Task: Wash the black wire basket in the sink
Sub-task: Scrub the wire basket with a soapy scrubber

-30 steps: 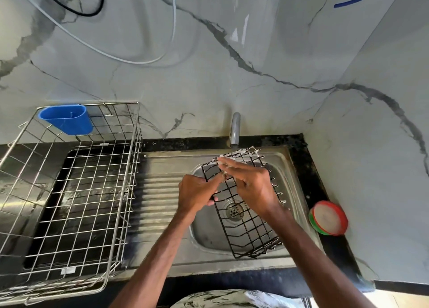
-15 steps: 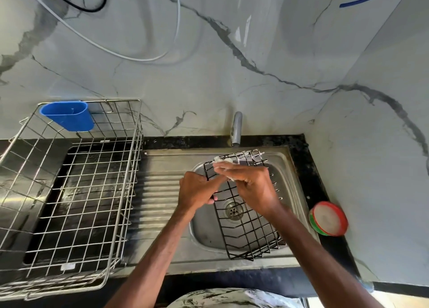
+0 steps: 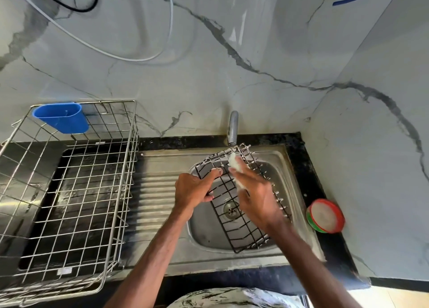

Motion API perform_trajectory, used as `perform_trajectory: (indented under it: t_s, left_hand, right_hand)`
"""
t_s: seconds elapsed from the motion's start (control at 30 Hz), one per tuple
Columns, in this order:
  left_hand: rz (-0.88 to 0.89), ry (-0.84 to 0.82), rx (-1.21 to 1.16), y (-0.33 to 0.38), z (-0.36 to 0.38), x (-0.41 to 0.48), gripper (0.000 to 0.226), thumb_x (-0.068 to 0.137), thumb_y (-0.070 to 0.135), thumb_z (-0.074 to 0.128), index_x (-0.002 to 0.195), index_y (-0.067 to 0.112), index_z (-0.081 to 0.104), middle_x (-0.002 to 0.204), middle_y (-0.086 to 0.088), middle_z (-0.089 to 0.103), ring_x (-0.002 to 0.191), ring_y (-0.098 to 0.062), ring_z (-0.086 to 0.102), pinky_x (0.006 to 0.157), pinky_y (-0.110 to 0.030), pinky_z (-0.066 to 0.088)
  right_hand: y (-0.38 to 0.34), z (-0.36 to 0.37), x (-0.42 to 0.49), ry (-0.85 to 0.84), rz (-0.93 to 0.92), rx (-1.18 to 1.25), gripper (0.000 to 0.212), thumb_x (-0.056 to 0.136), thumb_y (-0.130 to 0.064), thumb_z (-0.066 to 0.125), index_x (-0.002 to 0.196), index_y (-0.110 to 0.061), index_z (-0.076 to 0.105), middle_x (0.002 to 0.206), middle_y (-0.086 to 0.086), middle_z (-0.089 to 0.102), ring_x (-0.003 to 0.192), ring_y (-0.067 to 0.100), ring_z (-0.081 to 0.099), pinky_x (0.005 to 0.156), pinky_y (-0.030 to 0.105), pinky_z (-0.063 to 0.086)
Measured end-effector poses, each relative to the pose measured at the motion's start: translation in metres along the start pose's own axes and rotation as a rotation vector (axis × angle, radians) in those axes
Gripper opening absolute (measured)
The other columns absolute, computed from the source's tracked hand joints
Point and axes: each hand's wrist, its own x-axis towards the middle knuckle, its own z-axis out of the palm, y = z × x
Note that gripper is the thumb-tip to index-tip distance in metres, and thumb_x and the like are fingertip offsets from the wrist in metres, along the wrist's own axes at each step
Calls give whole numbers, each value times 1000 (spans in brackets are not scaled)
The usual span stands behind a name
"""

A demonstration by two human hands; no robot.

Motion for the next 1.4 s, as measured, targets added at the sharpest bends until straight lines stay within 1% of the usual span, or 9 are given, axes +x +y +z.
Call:
perform_trajectory:
  t_s: [0.07,0.13,0.27,0.4,0.53,0.73,0.93,1.1,1.4]
  left_hand:
    - [-16,4,-22,1,-1,-1,62,75,51,86,80,-9,76,66,-16,75,59,-27,77,64,-43,66]
    - [-27,-2,-34,2,-2,-3,60,75,54,85,79,-6,77,65,-13,75,59,-27,77,66,-42,66]
    - [-15,-10,-63,1,1,-6,55,78,47,86,82,-7,77,68,-13,76,61,-27,77,57,-36,65]
    - [-17,-20,-51,-3,4,-5,54,79,45,88,79,-7,76,68,-13,76,61,-27,77,59,-41,66]
    - [-13,-31,-49,-6,2,-6,54,77,47,89,78,-6,76,67,-13,76,62,-27,78,60,-41,65]
    - [-11,-47,-64,-7,4,-8,52,74,46,90,76,-4,76,69,-13,77,64,-26,78,52,-30,61]
    - [-85,-43,-140,-9,4,-2,57,81,48,85,80,-8,76,71,-19,76,64,-32,78,58,-37,65]
    - [-137,-32,-191,-13,-3,1,55,84,47,83,83,-7,76,72,-21,76,67,-35,77,58,-38,65]
    - [-96,-43,-151,-10,5,-2,57,76,47,88,88,-7,76,72,-16,77,69,-30,79,58,-36,65]
  right_hand:
    - [-17,3,-8,-53,-40,26,43,96,4,50,137,-2,59,162,14,32,150,19,30,112,22,42]
    - [-22,3,-7,-26,-62,39,32,97,4,54,127,0,65,156,12,44,148,16,35,116,24,38]
    - [-14,-7,13,122,89,41,31,86,9,69,112,-6,73,126,11,68,113,18,67,92,3,46]
    - [-12,-7,27,92,154,3,54,81,17,68,130,-6,65,121,18,67,98,24,72,80,-4,44]
    - [-4,-17,38,79,105,-75,43,80,22,63,110,-6,75,103,19,72,70,20,71,55,-7,40]
    - [37,-25,58,129,279,-149,43,84,19,60,113,-8,75,114,23,71,84,28,75,58,7,54]
    - [-22,9,21,112,80,-107,35,89,14,60,110,-9,75,103,14,69,67,16,68,49,15,55]
    - [-24,16,-3,-21,31,-62,37,89,13,60,111,-12,75,109,9,66,82,17,66,56,24,60]
    - [-2,6,33,193,200,-131,40,85,20,55,110,-5,74,109,17,70,74,20,73,54,9,52]
